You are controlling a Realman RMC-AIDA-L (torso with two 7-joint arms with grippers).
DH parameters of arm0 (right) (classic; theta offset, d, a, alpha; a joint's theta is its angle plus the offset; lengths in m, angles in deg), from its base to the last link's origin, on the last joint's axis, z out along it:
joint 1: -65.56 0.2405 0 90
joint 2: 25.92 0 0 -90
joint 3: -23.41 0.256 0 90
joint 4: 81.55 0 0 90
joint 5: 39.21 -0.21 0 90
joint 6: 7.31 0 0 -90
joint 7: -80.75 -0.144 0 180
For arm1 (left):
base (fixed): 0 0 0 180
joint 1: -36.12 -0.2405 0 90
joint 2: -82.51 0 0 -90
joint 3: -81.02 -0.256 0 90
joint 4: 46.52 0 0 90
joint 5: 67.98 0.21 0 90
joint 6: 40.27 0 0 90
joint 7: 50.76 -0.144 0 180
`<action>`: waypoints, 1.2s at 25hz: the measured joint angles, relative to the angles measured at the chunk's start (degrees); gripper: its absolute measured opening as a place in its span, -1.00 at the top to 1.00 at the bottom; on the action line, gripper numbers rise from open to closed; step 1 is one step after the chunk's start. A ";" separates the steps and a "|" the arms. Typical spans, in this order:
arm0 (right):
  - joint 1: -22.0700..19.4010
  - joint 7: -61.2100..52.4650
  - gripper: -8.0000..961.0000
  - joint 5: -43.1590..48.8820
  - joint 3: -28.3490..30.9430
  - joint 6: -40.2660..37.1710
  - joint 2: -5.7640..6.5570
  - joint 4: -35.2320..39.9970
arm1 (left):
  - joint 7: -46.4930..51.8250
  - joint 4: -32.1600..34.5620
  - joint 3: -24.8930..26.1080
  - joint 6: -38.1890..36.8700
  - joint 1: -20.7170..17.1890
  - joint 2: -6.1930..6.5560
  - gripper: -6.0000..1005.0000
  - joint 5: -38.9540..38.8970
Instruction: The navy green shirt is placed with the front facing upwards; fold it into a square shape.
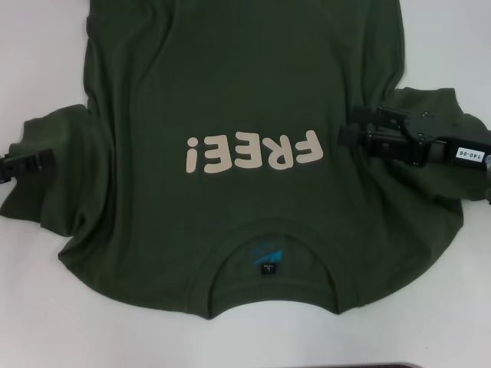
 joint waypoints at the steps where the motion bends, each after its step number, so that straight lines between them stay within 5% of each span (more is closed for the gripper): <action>1: 0.00 0.00 -0.90 0.00 0.00 0.00 0.00 0.00 | 0.00 0.00 0.00 0.03 0.03 -0.02 -0.64 0.00; 8: 0.00 0.00 -0.90 0.00 0.00 -0.06 0.00 0.10 | 0.18 -0.07 0.26 0.45 0.03 -0.06 -0.62 0.00; 10: 0.00 0.00 -0.90 0.00 0.00 -0.08 0.00 0.10 | 0.20 -0.08 0.27 0.47 0.02 -0.07 -0.30 0.00; 21: -0.03 0.00 -0.90 0.00 0.17 -0.26 0.00 0.12 | 0.04 0.02 0.59 1.28 0.08 0.09 -0.10 -0.06; 30: -0.18 0.00 -0.90 0.00 0.36 -0.32 0.00 0.00 | 0.88 0.40 0.23 1.18 0.19 0.20 0.27 -0.02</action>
